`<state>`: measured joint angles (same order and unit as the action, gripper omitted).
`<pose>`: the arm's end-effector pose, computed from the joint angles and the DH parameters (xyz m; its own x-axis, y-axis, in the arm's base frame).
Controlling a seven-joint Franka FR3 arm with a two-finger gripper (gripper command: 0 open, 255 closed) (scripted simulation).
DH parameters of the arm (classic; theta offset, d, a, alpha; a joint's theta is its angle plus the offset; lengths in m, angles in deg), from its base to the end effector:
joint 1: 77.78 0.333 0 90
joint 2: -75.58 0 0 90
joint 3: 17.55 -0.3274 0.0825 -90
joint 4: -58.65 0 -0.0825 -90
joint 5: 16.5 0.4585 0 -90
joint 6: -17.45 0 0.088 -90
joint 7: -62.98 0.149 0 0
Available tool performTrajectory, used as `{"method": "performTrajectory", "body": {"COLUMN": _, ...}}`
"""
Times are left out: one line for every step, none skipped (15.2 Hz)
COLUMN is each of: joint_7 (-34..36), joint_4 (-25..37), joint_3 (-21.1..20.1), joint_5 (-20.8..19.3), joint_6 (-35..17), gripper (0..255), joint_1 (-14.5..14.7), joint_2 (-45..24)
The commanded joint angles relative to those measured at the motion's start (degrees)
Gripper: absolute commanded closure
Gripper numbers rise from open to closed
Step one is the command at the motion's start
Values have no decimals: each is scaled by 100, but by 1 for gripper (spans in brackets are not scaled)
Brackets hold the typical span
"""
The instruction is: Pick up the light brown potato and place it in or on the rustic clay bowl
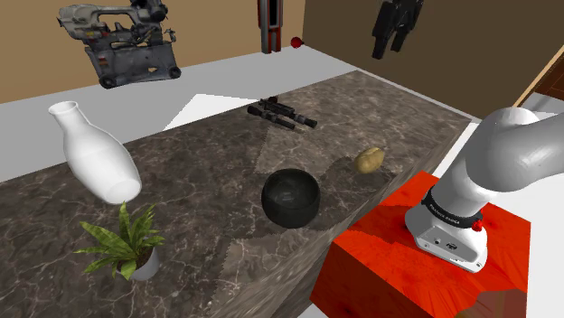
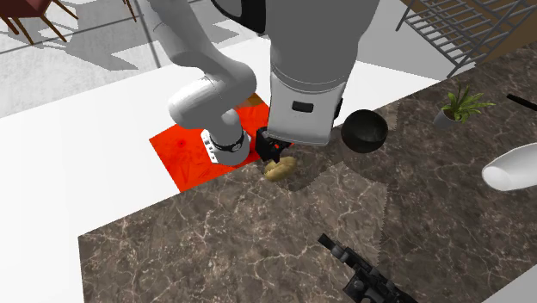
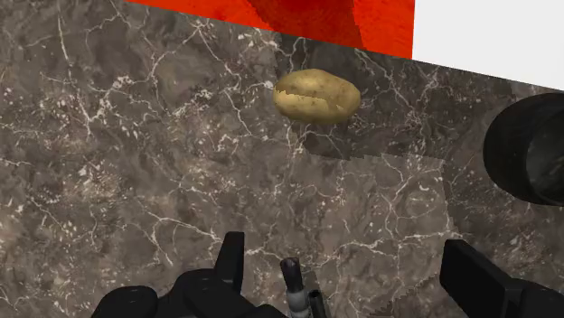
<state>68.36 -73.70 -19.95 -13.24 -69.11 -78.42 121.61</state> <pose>0.3623 0.0228 0.5825 0.9974 -0.0724 0.0012 -0.0723 -0.9970 -0.0269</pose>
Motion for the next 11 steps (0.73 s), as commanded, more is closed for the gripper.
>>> {"method": "performTrajectory", "body": {"joint_7": 0, "joint_4": 0, "joint_3": 0, "joint_5": 0, "joint_6": 0, "gripper": 0, "joint_1": 0, "joint_2": 0}}
{"method": "performTrajectory", "body": {"joint_7": -269, "joint_4": -194, "joint_3": 18, "joint_5": -22, "joint_6": -132, "gripper": 0, "joint_1": 121, "joint_2": 22}}
{"method": "performTrajectory", "body": {"joint_7": -535, "joint_4": -386, "joint_3": 40, "joint_5": -48, "joint_6": -263, "gripper": 0, "joint_1": 246, "joint_2": 42}}
{"method": "performTrajectory", "body": {"joint_7": -802, "joint_4": -577, "joint_3": 61, "joint_5": -75, "joint_6": -394, "gripper": 0, "joint_1": 369, "joint_2": 62}}
{"method": "performTrajectory", "body": {"joint_7": -1067, "joint_4": -766, "joint_3": 83, "joint_5": -103, "joint_6": -526, "gripper": 0, "joint_1": 492, "joint_2": 80}}
{"method": "performTrajectory", "body": {"joint_7": -1333, "joint_4": -954, "joint_3": 103, "joint_5": -132, "joint_6": -658, "gripper": 0, "joint_1": 611, "joint_2": 97}}
{"method": "performTrajectory", "body": {"joint_7": -1595, "joint_4": -1141, "joint_3": 129, "joint_5": -165, "joint_6": -791, "gripper": 0, "joint_1": 736, "joint_2": 114}}
{"method": "performTrajectory", "body": {"joint_7": -1860, "joint_4": -1327, "joint_3": 152, "joint_5": -198, "joint_6": -924, "gripper": 0, "joint_1": 854, "joint_2": 129}}
{"method": "performTrajectory", "body": {"joint_7": -2121, "joint_4": -1513, "joint_3": 178, "joint_5": -234, "joint_6": -1058, "gripper": 0, "joint_1": 974, "joint_2": 144}}
{"method": "performTrajectory", "body": {"joint_7": -2383, "joint_4": -1697, "joint_3": 204, "joint_5": -272, "joint_6": -1194, "gripper": 0, "joint_1": 1093, "joint_2": 157}}
{"method": "performTrajectory", "body": {"joint_7": -2645, "joint_4": -1882, "joint_3": 231, "joint_5": -312, "joint_6": -1330, "gripper": 0, "joint_1": 1209, "joint_2": 169}}
